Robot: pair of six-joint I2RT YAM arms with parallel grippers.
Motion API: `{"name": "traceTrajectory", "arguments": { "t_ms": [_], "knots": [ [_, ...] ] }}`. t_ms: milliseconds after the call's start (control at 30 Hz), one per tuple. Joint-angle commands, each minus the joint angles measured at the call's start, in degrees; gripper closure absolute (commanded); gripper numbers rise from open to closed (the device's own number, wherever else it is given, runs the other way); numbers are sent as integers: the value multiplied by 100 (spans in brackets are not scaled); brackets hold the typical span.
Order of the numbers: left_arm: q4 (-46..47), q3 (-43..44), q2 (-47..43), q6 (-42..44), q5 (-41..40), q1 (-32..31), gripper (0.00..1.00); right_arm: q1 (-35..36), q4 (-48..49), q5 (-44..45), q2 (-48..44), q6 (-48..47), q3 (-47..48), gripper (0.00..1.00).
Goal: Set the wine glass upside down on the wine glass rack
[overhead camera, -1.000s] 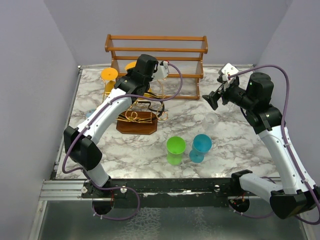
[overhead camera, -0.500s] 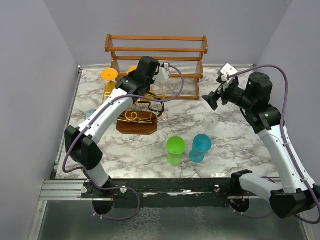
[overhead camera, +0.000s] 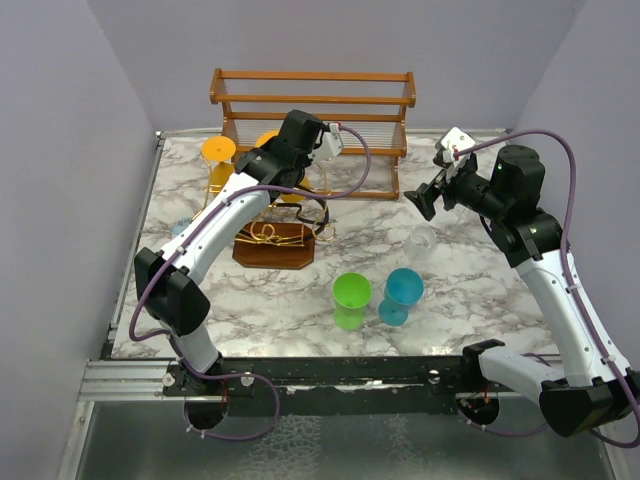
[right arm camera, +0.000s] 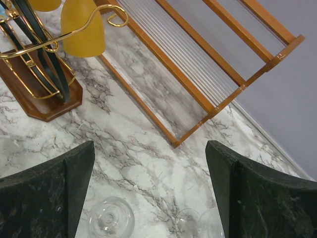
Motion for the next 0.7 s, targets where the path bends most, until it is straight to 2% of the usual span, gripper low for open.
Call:
{"name": "traceTrajectory", "arguments": {
  "t_ms": [0,267,667],
  "knots": [
    [-258,232,88,-283,165,-102,89,-33,46,-82,0,-49,-63,7],
    [-357,204,-6,-412,204,-138,87,-33,44,-94,18,-56,-48,7],
    [-367,221,-191,-524,395,-146,75,-33,2,-91,53,-66,-19,7]
  ]
}}
